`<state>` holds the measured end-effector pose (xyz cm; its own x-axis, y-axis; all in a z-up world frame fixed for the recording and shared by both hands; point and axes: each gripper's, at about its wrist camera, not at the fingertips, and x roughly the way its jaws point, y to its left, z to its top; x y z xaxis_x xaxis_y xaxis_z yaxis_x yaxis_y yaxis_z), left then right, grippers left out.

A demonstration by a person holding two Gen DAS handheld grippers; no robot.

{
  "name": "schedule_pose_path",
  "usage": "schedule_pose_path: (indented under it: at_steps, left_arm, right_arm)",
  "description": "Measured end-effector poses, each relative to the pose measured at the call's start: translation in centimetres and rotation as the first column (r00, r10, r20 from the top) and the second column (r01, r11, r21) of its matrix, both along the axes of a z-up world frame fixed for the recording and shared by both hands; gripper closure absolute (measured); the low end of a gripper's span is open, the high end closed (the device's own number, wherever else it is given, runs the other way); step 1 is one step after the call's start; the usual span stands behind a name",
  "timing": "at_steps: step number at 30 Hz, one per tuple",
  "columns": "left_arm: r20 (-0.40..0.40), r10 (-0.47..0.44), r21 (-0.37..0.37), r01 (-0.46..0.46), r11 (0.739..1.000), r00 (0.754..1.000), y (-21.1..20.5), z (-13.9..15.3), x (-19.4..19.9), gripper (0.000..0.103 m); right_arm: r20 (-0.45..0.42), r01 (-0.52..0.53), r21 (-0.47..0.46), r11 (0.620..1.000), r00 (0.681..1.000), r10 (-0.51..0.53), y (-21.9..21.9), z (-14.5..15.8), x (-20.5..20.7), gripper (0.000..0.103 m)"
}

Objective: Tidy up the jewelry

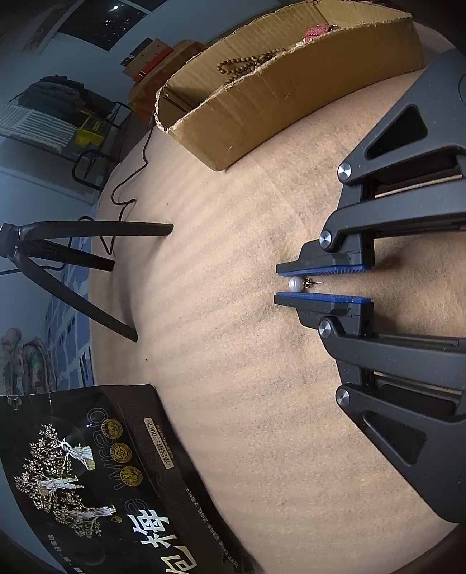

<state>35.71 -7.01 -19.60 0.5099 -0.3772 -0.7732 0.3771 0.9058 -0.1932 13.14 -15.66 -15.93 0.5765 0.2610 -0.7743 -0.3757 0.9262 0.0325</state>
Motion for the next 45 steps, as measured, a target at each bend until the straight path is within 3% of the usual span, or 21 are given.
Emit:
schedule_pose_path:
  at_steps: [1,17,29,45]
  left_arm:
    - [-0.001,0.000,-0.001,0.000,1.000,1.000,0.0,0.0,0.0,0.096]
    - [-0.026,0.037,0.047,-0.036,0.998,0.999,1.4,1.5,-1.9,0.096]
    - [0.032,0.040,0.047,-0.042,0.998,0.999,1.1,6.8,-6.4,0.097]
    - [0.106,-0.003,-0.030,0.006,1.000,0.994,-3.8,13.6,-12.2,0.097]
  right_arm:
    - [-0.003,0.005,0.002,1.000,1.000,-0.005,-0.1,0.0,0.0,0.096]
    - [0.041,0.035,0.015,0.999,0.999,-0.036,-1.1,2.0,-0.6,0.096]
    - [0.070,0.108,0.077,0.991,0.991,-0.114,-4.5,5.7,-3.3,0.096]
    - [0.113,0.197,0.113,0.974,0.971,-0.209,-10.7,12.5,-4.5,0.096]
